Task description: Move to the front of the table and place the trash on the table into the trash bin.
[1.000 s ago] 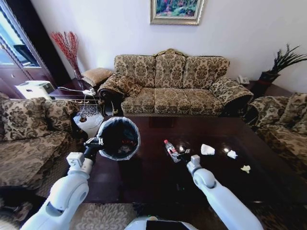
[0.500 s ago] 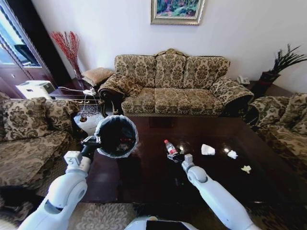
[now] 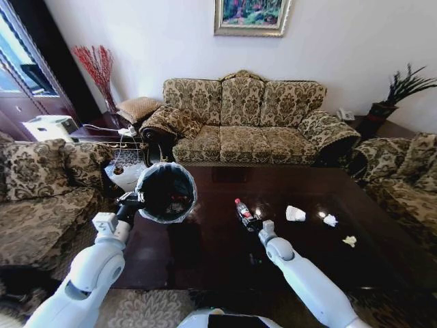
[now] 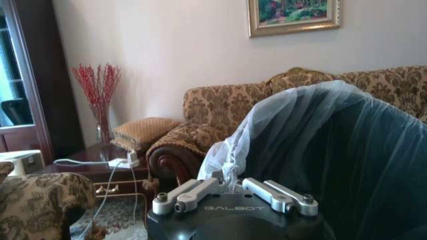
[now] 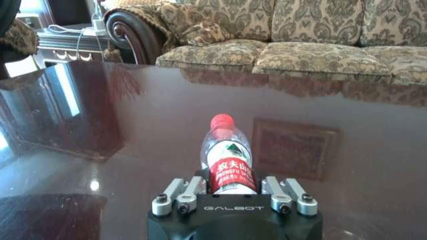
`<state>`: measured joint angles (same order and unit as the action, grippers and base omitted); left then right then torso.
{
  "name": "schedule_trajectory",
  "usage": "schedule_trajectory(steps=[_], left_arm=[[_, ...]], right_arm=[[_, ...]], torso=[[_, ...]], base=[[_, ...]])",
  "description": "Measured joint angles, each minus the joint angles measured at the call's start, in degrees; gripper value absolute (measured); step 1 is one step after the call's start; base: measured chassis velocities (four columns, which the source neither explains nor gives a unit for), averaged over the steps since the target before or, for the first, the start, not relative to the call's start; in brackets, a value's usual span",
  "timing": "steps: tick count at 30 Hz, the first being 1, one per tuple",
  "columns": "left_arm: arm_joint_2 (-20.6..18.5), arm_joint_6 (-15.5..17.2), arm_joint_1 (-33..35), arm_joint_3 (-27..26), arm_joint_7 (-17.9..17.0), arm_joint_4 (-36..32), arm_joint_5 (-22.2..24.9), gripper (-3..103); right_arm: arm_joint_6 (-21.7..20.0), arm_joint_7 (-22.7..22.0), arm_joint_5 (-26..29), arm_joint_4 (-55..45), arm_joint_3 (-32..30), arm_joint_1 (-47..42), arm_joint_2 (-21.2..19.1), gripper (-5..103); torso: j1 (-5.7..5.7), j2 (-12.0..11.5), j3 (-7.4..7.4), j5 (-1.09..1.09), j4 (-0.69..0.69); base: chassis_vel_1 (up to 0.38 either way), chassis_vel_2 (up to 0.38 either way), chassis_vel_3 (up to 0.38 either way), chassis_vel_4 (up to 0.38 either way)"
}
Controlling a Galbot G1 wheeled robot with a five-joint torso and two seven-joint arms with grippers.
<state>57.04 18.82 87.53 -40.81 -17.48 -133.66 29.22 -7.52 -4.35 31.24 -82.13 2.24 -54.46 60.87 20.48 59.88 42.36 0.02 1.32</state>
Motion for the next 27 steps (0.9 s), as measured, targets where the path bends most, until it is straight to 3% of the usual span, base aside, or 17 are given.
schedule_trajectory(steps=[7, 11, 14, 18, 20, 21, 23, 25, 27], left_arm=[[-0.3, 0.0, 0.1, 0.0, 0.6, 0.0, -0.1, 1], [-0.9, -0.1, 0.4, 0.5, 1.2, 0.2, -0.2, 1], [-2.6, -0.1, 0.3, 1.4, 2.9, 1.4, -0.2, 1], [-4.4, 0.0, -0.8, 2.4, 4.0, 2.5, 1.1, 1], [-7.1, 1.2, -2.8, 3.7, 5.1, 3.7, 4.1, 1], [-7.1, 1.2, -2.8, 3.7, 5.1, 3.7, 4.1, 1], [-10.3, 2.4, -5.5, 5.8, 5.3, 5.1, 7.5, 1], [-11.1, 2.9, -6.4, 6.6, 5.4, 5.4, 8.4, 1], [-14.8, 5.2, -11.0, 10.6, 6.0, 6.7, 13.0, 1]], right_arm=[[0.3, -2.6, 0.5, -7.2, -1.1, -0.7, -2.0, 19], [0.1, -4.0, 1.7, -14.1, -1.9, -0.4, -4.5, 19], [-1.3, -5.4, 6.9, -27.2, -1.8, 3.9, -10.0, 19], [-2.0, -5.2, 12.1, -34.6, -1.6, 8.5, -14.4, 19], [-0.1, -4.1, 17.8, -39.8, 0.3, 14.3, -18.6, 19], [-0.1, -4.1, 17.8, -39.8, 0.3, 14.3, -18.6, 19], [2.4, -1.6, 23.5, -43.2, 3.0, 19.6, -20.6, 19], [2.5, -1.1, 24.6, -43.9, 3.7, 20.6, -20.8, 19], [2.6, 1.2, 27.2, -45.3, 5.9, 23.6, -21.1, 19]], torso=[[0.02, 0.0, 0.03, 0.00, 0.00], [0.02, 0.0, 0.03, 0.00, -0.01], [0.01, 0.0, 0.01, -0.06, 0.00], [0.02, 0.0, 0.01, -0.04, 0.02], [0.02, 0.0, 0.01, -0.06, -0.02], [0.02, 0.0, 0.01, -0.06, -0.02], [0.02, 0.0, 0.01, -0.02, 0.00], [0.01, 0.0, 0.01, -0.02, 0.00], [0.01, 0.0, 0.01, -0.05, 0.00]], base=[[0.000, 0.000, 0.000, 0.000], [0.000, 0.000, 0.000, 0.000], [0.000, 0.000, 0.000, 0.000], [0.000, 0.000, 0.000, 0.000], [0.000, 0.000, 0.000, 0.000], [0.000, 0.000, 0.000, 0.000], [0.000, 0.000, 0.000, 0.000], [0.000, 0.000, 0.000, 0.000], [0.000, 0.000, 0.000, 0.000]])
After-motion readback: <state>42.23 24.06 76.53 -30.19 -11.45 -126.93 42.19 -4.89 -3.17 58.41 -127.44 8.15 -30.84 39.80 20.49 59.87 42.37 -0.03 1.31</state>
